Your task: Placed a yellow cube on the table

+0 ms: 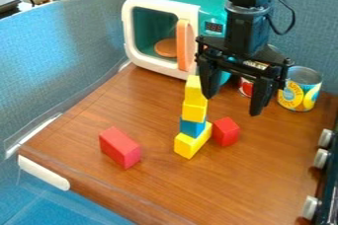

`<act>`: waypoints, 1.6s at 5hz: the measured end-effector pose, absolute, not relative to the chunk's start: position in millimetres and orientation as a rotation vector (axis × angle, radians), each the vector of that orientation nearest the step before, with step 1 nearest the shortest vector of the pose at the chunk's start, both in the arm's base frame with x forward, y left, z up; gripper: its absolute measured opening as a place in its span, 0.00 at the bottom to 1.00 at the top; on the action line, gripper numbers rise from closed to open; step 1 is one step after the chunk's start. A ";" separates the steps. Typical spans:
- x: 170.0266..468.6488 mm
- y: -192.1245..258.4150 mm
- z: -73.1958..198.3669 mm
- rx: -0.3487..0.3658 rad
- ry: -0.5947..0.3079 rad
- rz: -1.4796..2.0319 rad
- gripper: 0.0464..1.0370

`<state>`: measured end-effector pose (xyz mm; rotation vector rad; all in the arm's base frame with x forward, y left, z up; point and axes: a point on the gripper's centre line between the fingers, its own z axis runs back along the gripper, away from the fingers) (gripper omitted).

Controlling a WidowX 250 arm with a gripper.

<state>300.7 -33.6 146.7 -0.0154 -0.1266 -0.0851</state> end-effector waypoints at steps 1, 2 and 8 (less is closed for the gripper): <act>301.2 -33.6 139.2 -0.014 -0.101 -0.077 0.96; 307.2 -17.7 138.3 -0.007 -0.075 0.043 0.96; 346.7 35.3 126.3 -0.002 0.043 0.252 0.96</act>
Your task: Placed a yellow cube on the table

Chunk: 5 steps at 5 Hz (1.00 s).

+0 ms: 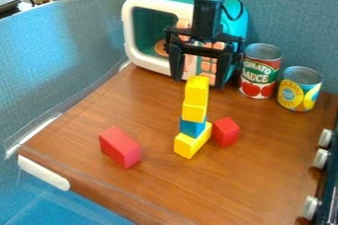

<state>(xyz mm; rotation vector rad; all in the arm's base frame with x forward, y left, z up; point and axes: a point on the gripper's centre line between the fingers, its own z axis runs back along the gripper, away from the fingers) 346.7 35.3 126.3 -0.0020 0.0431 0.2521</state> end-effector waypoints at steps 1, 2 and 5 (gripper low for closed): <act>346.7 37.2 122.1 -0.034 0.039 0.271 0.96; 347.2 37.8 119.2 -0.045 0.036 0.279 0.96; 348.0 43.0 99.4 -0.015 0.096 0.292 0.56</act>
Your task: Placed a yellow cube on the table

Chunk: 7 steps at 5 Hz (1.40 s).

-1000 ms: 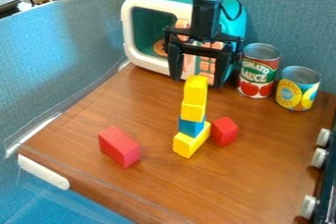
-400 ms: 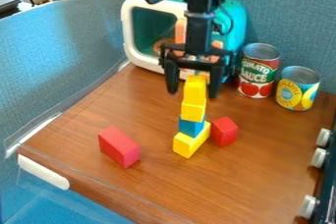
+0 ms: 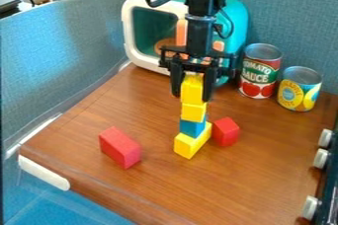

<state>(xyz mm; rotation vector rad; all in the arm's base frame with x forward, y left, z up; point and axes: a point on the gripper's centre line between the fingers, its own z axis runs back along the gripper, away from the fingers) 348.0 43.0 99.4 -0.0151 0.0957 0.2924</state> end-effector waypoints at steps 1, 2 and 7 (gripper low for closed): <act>348.4 41.8 99.4 -0.022 0.094 0.296 0.56; 349.3 38.9 101.6 -0.042 0.081 0.295 0.56; 309.6 -41.5 108.0 -0.051 0.022 -0.224 0.56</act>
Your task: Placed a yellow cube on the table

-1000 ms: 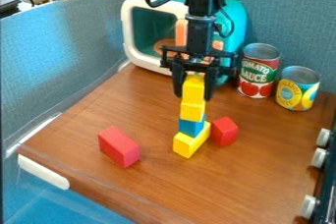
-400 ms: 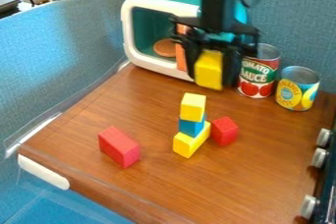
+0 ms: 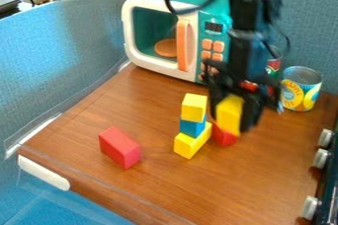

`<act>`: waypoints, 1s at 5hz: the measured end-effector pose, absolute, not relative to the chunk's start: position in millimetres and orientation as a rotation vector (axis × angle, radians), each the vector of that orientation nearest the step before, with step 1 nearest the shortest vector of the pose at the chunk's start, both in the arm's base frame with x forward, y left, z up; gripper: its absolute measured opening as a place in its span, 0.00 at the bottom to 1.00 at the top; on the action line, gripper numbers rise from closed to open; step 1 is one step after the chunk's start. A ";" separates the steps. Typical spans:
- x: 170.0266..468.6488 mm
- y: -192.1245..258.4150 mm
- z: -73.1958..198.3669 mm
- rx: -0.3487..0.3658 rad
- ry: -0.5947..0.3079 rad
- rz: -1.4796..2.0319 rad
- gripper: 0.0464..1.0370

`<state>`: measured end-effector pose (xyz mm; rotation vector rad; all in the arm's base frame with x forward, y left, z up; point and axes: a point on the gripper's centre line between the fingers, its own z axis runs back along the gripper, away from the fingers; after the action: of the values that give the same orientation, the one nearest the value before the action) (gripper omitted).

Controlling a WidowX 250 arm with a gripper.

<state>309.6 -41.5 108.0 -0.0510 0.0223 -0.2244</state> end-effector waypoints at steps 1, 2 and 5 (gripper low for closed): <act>308.3 -43.5 86.9 -0.041 0.056 -0.267 0.56; 310.3 -35.5 75.7 0.007 0.042 -0.288 0.56; 313.0 -28.5 36.4 0.053 -0.078 -0.337 0.56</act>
<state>313.0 -28.5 36.4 0.0528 -0.0784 -0.3366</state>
